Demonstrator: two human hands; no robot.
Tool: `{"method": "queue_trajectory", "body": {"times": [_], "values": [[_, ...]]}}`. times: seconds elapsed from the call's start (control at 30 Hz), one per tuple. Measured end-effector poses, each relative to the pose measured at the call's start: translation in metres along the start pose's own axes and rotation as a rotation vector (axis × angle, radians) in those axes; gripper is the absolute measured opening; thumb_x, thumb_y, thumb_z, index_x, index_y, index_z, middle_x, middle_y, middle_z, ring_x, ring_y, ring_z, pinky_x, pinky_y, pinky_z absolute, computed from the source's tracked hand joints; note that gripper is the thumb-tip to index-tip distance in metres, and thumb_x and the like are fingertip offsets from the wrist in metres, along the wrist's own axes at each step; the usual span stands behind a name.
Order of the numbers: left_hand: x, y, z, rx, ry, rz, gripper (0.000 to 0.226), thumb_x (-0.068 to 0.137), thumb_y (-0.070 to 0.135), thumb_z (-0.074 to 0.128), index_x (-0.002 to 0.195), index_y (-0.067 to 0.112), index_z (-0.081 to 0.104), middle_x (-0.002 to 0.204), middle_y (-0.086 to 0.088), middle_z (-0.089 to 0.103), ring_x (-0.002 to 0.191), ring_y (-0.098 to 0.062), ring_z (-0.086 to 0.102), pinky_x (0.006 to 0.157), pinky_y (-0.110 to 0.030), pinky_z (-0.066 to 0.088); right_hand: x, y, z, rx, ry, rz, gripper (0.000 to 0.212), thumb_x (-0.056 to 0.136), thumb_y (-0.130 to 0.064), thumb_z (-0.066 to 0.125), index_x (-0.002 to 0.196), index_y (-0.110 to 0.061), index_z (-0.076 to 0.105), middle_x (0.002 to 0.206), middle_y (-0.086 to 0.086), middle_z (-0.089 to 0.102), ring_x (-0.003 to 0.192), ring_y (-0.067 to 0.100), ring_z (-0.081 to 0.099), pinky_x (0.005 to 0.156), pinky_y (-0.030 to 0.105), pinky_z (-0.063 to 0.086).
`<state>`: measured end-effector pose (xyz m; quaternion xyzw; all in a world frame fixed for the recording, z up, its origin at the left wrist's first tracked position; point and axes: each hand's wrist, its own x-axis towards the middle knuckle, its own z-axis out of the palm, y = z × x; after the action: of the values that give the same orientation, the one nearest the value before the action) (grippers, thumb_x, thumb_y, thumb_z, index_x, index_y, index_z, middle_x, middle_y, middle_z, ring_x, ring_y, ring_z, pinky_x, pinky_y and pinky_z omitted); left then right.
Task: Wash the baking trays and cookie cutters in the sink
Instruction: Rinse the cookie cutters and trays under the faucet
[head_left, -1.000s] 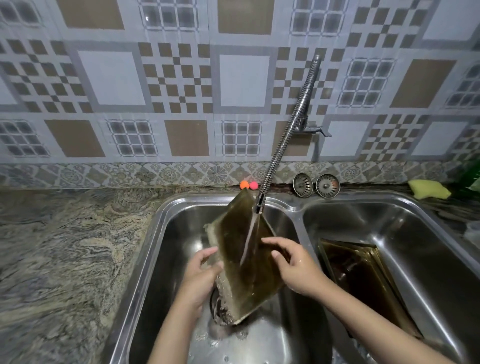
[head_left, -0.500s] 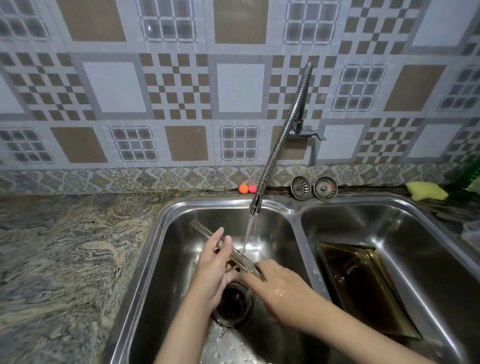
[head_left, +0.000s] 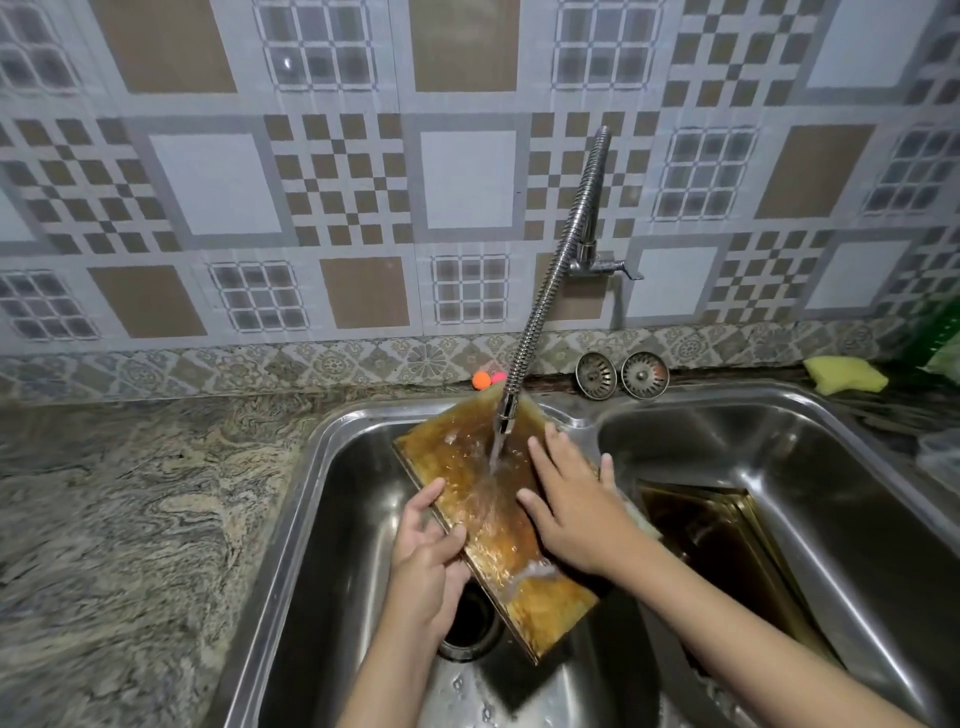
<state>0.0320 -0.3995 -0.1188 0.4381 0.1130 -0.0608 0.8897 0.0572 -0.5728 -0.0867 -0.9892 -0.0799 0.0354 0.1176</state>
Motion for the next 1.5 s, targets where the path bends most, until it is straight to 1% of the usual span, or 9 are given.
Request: {"method": "queue_trajectory", "body": {"times": [0.1, 0.27, 0.47, 0.7, 0.87, 1.03, 1.1, 1.3, 1.5], "values": [[0.001, -0.006, 0.005, 0.06, -0.055, 0.014, 0.056, 0.085, -0.019, 0.043, 0.111, 0.026, 0.062, 0.124, -0.02, 0.056, 0.083, -0.02, 0.054, 0.074, -0.039, 0.045, 0.003, -0.016, 0.003, 0.039, 0.06, -0.021, 0.064, 0.1, -0.046, 0.02, 0.152, -0.018, -0.007, 0.156, 0.001, -0.024, 0.143, 0.019, -0.025, 0.116, 0.056, -0.008], [0.009, 0.017, 0.0, 0.008, -0.062, 0.09, 0.05, 0.087, -0.017, 0.041, 0.112, 0.023, 0.058, 0.119, -0.02, 0.059, 0.095, -0.024, 0.061, 0.073, -0.034, 0.054, -0.027, -0.029, 0.034, 0.081, 0.063, -0.482, 0.062, 0.097, -0.053, 0.012, 0.152, -0.026, -0.003, 0.158, -0.012, -0.015, 0.144, 0.005, -0.02, 0.113, 0.042, -0.018], [0.005, 0.03, -0.006, 0.108, -0.015, 0.175, 0.05, 0.088, -0.017, 0.043, 0.114, 0.023, 0.058, 0.099, -0.005, 0.061, 0.07, -0.009, 0.051, 0.066, -0.029, 0.048, -0.007, -0.001, 0.041, 0.24, 0.056, -0.045, 0.079, 0.088, -0.068, 0.006, 0.151, -0.022, -0.008, 0.153, -0.007, -0.027, 0.142, 0.01, -0.025, 0.118, 0.056, -0.002], [0.004, 0.034, -0.007, 0.09, 0.044, 0.184, 0.051, 0.089, -0.013, 0.044, 0.124, 0.023, 0.053, 0.107, -0.009, 0.056, 0.075, -0.007, 0.054, 0.059, -0.016, 0.051, -0.042, -0.021, 0.042, 0.25, -0.05, -0.487, 0.058, 0.099, -0.047, 0.021, 0.15, -0.031, -0.003, 0.157, -0.016, -0.014, 0.142, -0.003, -0.018, 0.116, 0.032, -0.016], [0.003, 0.034, -0.022, 0.05, 0.106, 0.129, 0.05, 0.091, -0.012, 0.042, 0.12, 0.027, 0.058, 0.127, -0.017, 0.055, 0.093, -0.017, 0.057, 0.061, -0.022, 0.05, -0.013, 0.003, 0.028, 0.222, -0.153, -0.062, 0.065, 0.099, -0.049, 0.026, 0.153, -0.021, 0.004, 0.159, -0.004, -0.013, 0.146, 0.012, -0.013, 0.119, 0.051, -0.003], [0.0, 0.013, -0.014, -0.121, 0.155, 0.012, 0.048, 0.092, -0.016, 0.032, 0.126, 0.012, 0.051, 0.135, -0.02, 0.051, 0.105, -0.025, 0.059, 0.081, -0.035, 0.056, -0.019, -0.029, 0.01, 0.109, -0.28, -0.413, 0.055, 0.102, -0.036, 0.03, 0.152, -0.026, 0.011, 0.16, -0.012, -0.003, 0.145, 0.004, -0.008, 0.113, 0.044, -0.01], [-0.002, 0.013, -0.016, -0.175, 0.167, -0.023, 0.05, 0.092, -0.015, 0.031, 0.132, 0.01, 0.047, 0.134, -0.016, 0.051, 0.103, -0.025, 0.059, 0.069, -0.034, 0.059, -0.008, -0.019, 0.003, 0.07, -0.298, -0.461, 0.055, 0.102, -0.037, 0.032, 0.152, -0.025, 0.015, 0.16, -0.012, 0.001, 0.146, 0.004, -0.003, 0.115, 0.042, -0.006], [-0.007, 0.0, -0.008, -0.097, 0.05, -0.141, 0.046, 0.09, -0.016, 0.035, 0.123, 0.011, 0.053, 0.116, -0.021, 0.062, 0.098, -0.031, 0.062, 0.071, -0.036, 0.06, 0.049, -0.003, 0.009, -0.032, -0.138, -0.029, 0.063, 0.1, -0.046, 0.026, 0.152, -0.013, 0.015, 0.161, 0.007, -0.002, 0.148, 0.022, -0.004, 0.115, 0.058, -0.002], [-0.002, 0.011, -0.021, -0.133, 0.068, -0.088, 0.043, 0.091, -0.016, 0.034, 0.117, 0.01, 0.055, 0.112, -0.017, 0.061, 0.085, -0.021, 0.064, 0.059, -0.028, 0.059, 0.015, -0.033, 0.016, 0.074, -0.13, -0.521, 0.053, 0.101, -0.034, 0.035, 0.151, -0.023, 0.021, 0.16, -0.008, 0.009, 0.147, 0.006, 0.002, 0.116, 0.038, -0.003]]}}
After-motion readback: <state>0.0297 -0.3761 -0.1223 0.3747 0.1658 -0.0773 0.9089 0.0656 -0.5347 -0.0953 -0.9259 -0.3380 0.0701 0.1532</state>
